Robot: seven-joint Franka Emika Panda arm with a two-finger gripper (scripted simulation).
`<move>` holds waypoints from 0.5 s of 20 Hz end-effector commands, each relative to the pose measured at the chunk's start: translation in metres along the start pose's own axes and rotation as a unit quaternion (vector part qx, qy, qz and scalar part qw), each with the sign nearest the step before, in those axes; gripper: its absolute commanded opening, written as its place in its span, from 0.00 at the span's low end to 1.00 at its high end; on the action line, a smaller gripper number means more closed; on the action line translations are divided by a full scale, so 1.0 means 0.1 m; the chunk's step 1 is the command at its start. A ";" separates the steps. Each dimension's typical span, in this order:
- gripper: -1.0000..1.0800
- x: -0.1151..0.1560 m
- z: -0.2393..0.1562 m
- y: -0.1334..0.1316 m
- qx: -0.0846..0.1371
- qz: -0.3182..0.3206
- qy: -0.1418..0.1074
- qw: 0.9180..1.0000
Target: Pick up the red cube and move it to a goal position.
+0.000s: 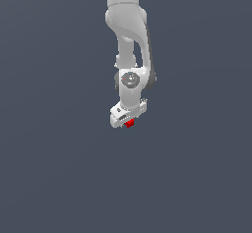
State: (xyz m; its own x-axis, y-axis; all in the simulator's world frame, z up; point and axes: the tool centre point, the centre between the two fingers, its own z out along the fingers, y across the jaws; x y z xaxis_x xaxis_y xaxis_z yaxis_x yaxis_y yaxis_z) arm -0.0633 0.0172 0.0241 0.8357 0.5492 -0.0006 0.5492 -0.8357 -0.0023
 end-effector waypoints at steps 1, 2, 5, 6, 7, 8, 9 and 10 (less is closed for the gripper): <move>0.96 -0.01 0.04 0.00 0.000 -0.008 0.001 1.000; 0.96 -0.01 0.05 0.00 -0.001 -0.009 0.001 1.000; 0.96 -0.01 0.04 0.00 -0.001 -0.008 0.000 1.000; 0.96 -0.01 0.04 0.01 -0.001 -0.007 0.000 1.000; 0.00 -0.01 0.04 0.01 -0.001 -0.007 0.000 1.000; 0.00 -0.01 0.04 0.01 -0.001 -0.007 0.000 1.000; 0.00 -0.01 0.04 0.01 -0.001 -0.007 0.000 1.000; 0.00 -0.01 0.04 0.01 -0.001 -0.007 0.000 1.000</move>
State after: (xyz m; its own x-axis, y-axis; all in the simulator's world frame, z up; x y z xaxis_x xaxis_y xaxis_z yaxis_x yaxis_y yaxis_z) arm -0.0638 0.0164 0.0198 0.8275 0.5615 -0.0002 0.5615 -0.8275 -0.0004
